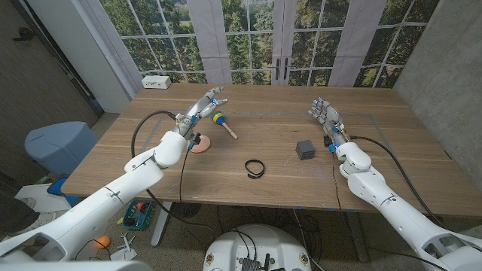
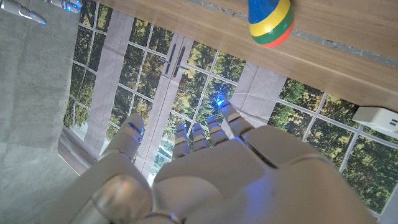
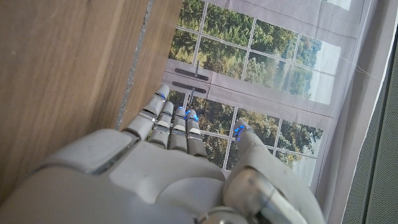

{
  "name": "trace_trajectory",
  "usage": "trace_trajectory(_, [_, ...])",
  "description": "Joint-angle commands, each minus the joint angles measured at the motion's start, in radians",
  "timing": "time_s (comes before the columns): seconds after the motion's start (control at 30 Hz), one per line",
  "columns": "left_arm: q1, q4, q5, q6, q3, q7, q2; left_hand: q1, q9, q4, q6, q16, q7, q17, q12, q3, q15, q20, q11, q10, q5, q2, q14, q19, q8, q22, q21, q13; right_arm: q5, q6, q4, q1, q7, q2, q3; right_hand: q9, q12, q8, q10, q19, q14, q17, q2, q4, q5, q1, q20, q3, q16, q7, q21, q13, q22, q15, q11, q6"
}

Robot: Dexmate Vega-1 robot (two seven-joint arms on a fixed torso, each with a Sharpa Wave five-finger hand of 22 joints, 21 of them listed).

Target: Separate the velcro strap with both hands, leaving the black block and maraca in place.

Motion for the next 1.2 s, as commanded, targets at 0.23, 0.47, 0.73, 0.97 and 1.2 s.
trace_trajectory(0.23, [-0.009,-0.106,0.176,0.090,0.041,-0.051,0.058,0.018,0.002,-0.016,0.009,0.002,-0.013,0.004,0.005,0.000,0.003,0.012,-0.016,0.016,-0.002,0.007,0.018,0.011,0.003,0.006,-0.004,0.001,0.010,0.043,0.023,-0.015,0.012,0.013,0.010,0.004,0.006,0.006,0.018,0.017,0.012,-0.002,-0.018,-0.004,-0.007,-0.022,0.007,-0.015,0.004,0.007,-0.006,0.000,0.003,0.006,0.007,0.018])
trace_trajectory(0.47, [-0.022,-0.134,0.246,0.105,0.061,-0.081,0.076,0.020,0.002,-0.021,0.010,0.000,-0.019,0.004,0.002,-0.001,0.000,0.010,-0.017,0.015,-0.003,0.006,0.018,0.011,0.001,0.006,-0.006,0.002,0.010,0.049,0.018,-0.025,0.006,0.011,0.015,0.004,0.005,0.006,0.020,0.020,0.016,-0.004,-0.022,-0.006,-0.007,-0.026,0.009,-0.020,0.005,0.008,-0.008,0.000,0.003,0.008,0.009,0.020])
trace_trajectory(0.73, [-0.039,-0.183,0.321,0.137,0.077,-0.157,0.111,0.023,0.003,-0.029,-0.007,-0.003,-0.029,0.005,-0.003,-0.003,-0.004,0.006,-0.022,0.010,-0.005,0.003,0.016,0.010,-0.007,0.006,-0.010,0.002,0.009,0.057,0.020,-0.030,0.007,0.008,0.018,0.004,0.005,0.006,0.022,0.021,0.016,-0.005,-0.022,-0.009,-0.006,-0.028,0.009,-0.022,0.004,0.009,-0.011,0.000,0.003,0.008,0.007,0.022])
trace_trajectory(0.97, [-0.060,-0.202,0.358,0.130,0.089,-0.223,0.130,0.025,0.003,-0.033,-0.015,-0.006,-0.030,0.005,-0.007,-0.003,-0.004,0.003,-0.025,0.005,-0.006,0.002,0.011,0.008,-0.010,0.006,-0.014,0.003,0.012,0.057,0.020,-0.034,0.004,0.009,0.021,0.004,0.005,0.005,0.025,0.023,0.018,-0.007,-0.020,-0.012,-0.006,-0.030,0.009,-0.025,0.005,0.009,-0.014,-0.001,0.003,0.008,0.008,0.024])
trace_trajectory(1.2, [-0.079,-0.207,0.373,0.105,0.096,-0.280,0.139,0.027,0.004,-0.037,-0.022,-0.009,-0.035,0.005,-0.012,-0.005,-0.005,0.002,-0.025,-0.003,-0.007,0.001,0.002,0.000,-0.012,0.007,-0.020,0.003,0.015,0.058,0.020,-0.038,-0.005,0.015,0.023,0.004,0.005,0.004,0.027,0.024,0.017,-0.008,-0.019,-0.014,-0.005,-0.032,0.010,-0.027,0.004,0.009,-0.017,-0.001,0.003,0.008,0.008,0.024])
